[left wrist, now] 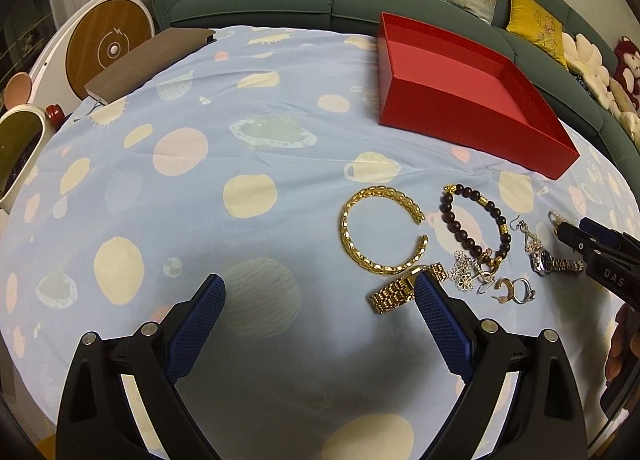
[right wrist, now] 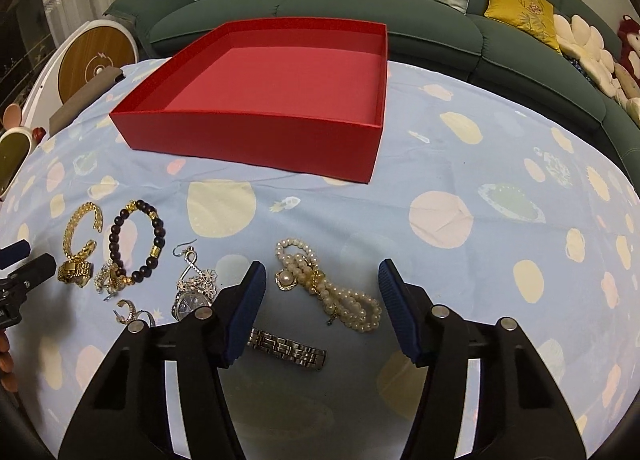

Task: Organize jewelry
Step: 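Grasp the pearl necklace with the right tool while the left tool grasps the gold watch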

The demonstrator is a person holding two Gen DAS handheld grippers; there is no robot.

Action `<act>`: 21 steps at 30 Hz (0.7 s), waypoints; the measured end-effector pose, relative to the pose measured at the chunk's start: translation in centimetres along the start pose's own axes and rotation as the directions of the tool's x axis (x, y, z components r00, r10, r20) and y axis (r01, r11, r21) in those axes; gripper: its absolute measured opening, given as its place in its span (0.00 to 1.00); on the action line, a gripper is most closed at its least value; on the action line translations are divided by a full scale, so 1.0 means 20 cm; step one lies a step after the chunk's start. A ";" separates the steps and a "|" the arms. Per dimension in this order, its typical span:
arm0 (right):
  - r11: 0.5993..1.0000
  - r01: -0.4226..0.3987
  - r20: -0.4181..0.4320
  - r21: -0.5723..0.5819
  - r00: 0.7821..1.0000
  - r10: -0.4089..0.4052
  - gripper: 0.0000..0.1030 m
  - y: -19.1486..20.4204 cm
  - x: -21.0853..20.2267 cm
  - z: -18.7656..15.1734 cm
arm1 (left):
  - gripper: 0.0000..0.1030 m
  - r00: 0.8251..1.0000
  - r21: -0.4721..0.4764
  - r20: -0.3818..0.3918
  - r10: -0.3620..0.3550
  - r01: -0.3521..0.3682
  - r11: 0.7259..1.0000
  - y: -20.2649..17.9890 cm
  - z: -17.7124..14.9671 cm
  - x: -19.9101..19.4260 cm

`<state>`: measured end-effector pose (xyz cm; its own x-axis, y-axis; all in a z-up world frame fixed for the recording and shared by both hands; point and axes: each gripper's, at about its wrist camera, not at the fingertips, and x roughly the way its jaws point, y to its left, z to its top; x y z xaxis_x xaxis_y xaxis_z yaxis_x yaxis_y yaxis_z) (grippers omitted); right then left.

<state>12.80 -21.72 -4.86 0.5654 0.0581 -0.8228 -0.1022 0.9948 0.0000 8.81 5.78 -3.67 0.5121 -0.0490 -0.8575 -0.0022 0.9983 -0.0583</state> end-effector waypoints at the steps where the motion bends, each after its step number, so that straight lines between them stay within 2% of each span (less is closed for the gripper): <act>1: 1.000 -0.003 -0.008 0.000 1.000 0.003 0.50 0.00 0.01 -0.01 | 0.90 1.000 0.006 -0.002 -0.005 0.005 1.000 0.00 -0.01 0.01; 4: 1.000 -0.015 -0.010 0.014 1.000 0.015 0.46 -0.01 0.03 -0.01 | 0.90 1.000 0.024 0.006 -0.020 0.020 1.000 -0.01 -0.01 0.02; 8: 0.999 -0.029 -0.012 0.044 0.999 0.030 0.28 -0.05 0.02 0.00 | 0.90 0.999 0.025 0.018 -0.030 0.029 0.999 -0.01 0.01 0.04; 9: 0.998 -0.036 -0.012 0.055 0.999 0.036 0.20 -0.06 0.02 0.00 | 0.90 0.999 0.024 0.014 -0.034 0.034 0.999 -0.02 0.01 0.05; 11: 0.996 -0.043 -0.012 0.080 0.999 0.044 0.19 -0.09 0.01 -0.01 | 0.90 0.999 0.032 0.009 -0.038 0.038 0.999 -0.03 0.00 0.06; 12: 0.995 -0.042 -0.006 0.087 0.999 0.043 0.15 -0.10 0.01 -0.01 | 0.90 0.999 0.042 0.008 -0.039 0.038 0.998 -0.05 -0.01 0.06; 21: 0.989 -0.068 0.039 0.132 0.997 0.063 0.14 -0.13 -0.13 -0.07 | 0.90 0.997 0.103 0.030 -0.065 0.062 0.993 -0.15 -0.04 0.05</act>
<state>10.45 -24.58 -3.60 0.5893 0.1238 -0.7984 -0.0314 0.9910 0.1305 8.53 2.77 -4.73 0.5371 -0.1129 -0.8359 0.1182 0.9913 -0.0580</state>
